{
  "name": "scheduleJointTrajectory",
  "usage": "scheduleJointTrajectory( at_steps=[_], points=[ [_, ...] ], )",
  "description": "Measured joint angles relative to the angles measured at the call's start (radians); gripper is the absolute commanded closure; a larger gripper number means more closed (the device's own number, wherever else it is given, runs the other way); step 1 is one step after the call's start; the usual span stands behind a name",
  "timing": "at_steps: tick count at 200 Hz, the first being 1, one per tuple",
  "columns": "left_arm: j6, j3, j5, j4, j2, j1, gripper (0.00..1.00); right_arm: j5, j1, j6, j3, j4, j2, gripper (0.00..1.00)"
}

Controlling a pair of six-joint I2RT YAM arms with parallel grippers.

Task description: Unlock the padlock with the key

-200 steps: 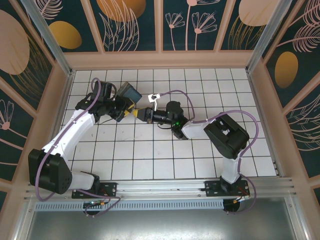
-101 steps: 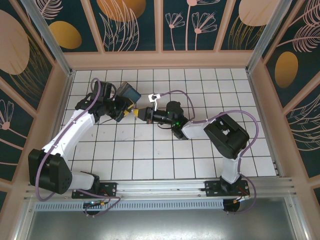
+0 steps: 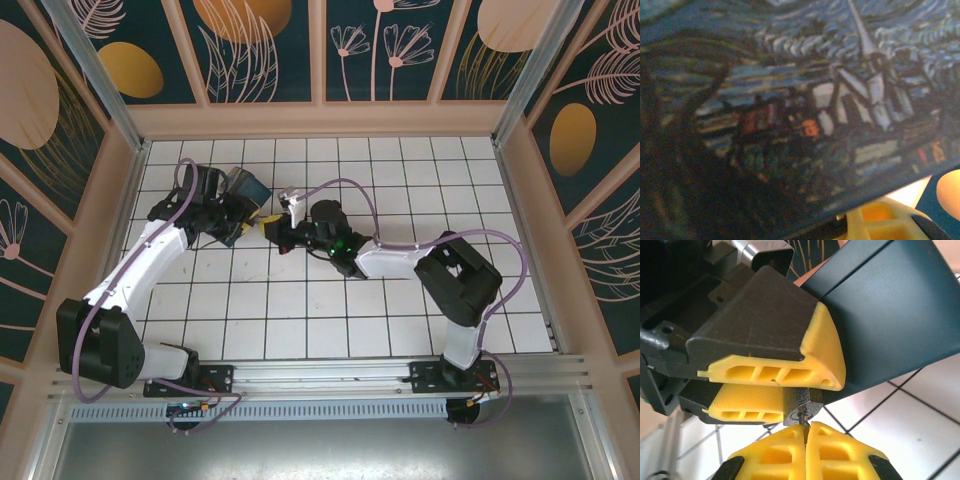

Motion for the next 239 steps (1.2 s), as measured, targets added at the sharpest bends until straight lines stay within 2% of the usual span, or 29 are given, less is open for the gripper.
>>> scheduleJointTrajectory(
  at_steps=[56, 108, 137, 184, 221, 239],
  points=[
    [0.000, 0.000, -0.006, -0.001, 0.000, 0.000, 0.84, 0.271, 0.090, -0.349, 0.011, -0.087, -0.033, 1.00],
    [0.000, 0.000, 0.010, -0.032, 0.000, -0.003, 0.84, 0.531, 0.188, -0.677, -0.065, 0.048, -0.033, 1.00],
    [0.000, 0.000, 0.021, -0.048, 0.000, -0.009, 0.84, 0.580, 0.216, -0.827, -0.109, 0.134, -0.035, 1.00],
    [-0.003, 0.000, 0.044, -0.060, -0.001, -0.013, 0.84, 0.628, 0.256, -1.031, -0.117, 0.180, -0.022, 1.00],
    [-0.003, 0.000, 0.035, -0.071, -0.001, -0.013, 0.84, 0.649, 0.264, -1.097, -0.117, 0.193, -0.009, 1.00],
    [0.000, 0.000, 0.047, -0.071, -0.001, -0.013, 0.84, 0.637, 0.257, -1.064, -0.123, 0.147, -0.040, 0.85]
  ],
)
